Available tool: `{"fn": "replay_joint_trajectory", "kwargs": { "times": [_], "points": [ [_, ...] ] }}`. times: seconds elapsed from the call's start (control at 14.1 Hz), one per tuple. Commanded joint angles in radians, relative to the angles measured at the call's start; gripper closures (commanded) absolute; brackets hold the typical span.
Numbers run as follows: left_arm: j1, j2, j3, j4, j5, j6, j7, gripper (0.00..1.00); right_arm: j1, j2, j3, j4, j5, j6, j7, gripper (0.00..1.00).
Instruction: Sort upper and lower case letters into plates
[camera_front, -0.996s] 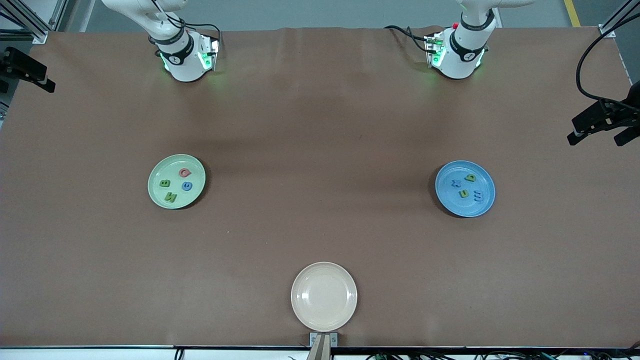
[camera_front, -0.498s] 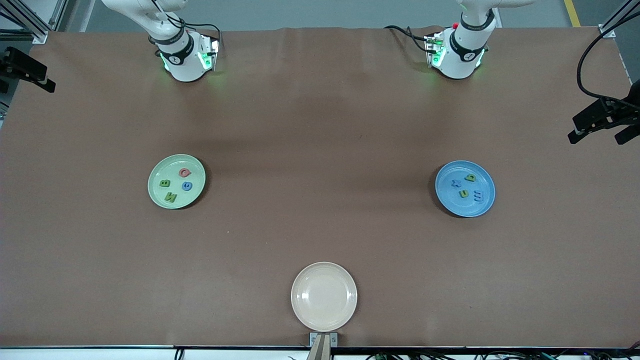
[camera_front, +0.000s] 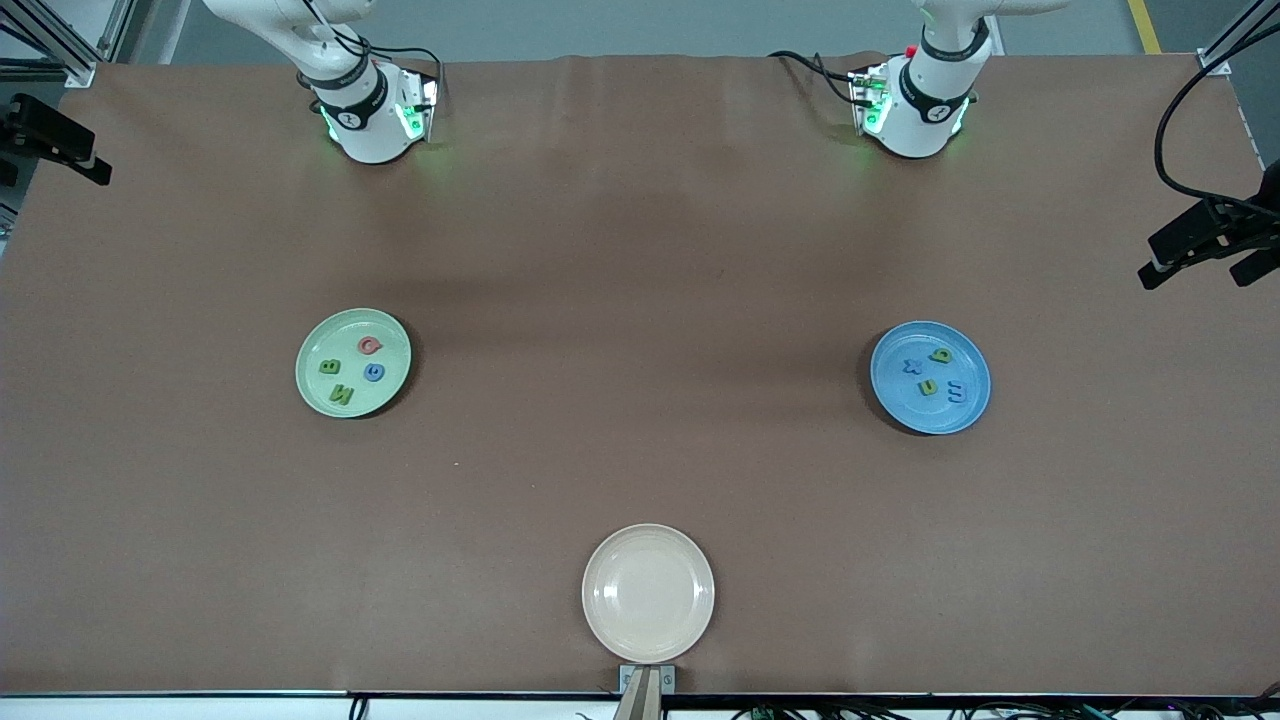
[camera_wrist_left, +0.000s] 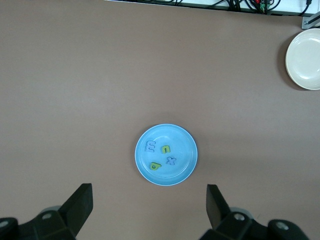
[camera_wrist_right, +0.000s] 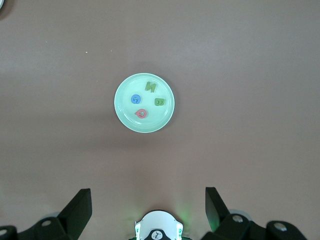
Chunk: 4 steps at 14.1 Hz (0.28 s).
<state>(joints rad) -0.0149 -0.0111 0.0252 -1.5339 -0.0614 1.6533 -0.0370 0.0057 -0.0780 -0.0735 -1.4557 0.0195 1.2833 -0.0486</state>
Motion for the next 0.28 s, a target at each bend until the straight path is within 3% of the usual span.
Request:
{"fn": "replay_joint_trajectory", "kwargs": {
  "times": [0.0,0.21],
  "points": [
    [-0.005,-0.009,0.002,0.008,0.017,-0.009,-0.003,0.00,-0.013,-0.016,0.014,-0.014,-0.001,-0.007,0.003,0.00],
    [-0.004,-0.007,0.004,0.005,0.021,-0.009,-0.003,0.00,-0.013,-0.014,0.012,-0.014,-0.001,-0.004,0.003,0.00]
  ]
}}
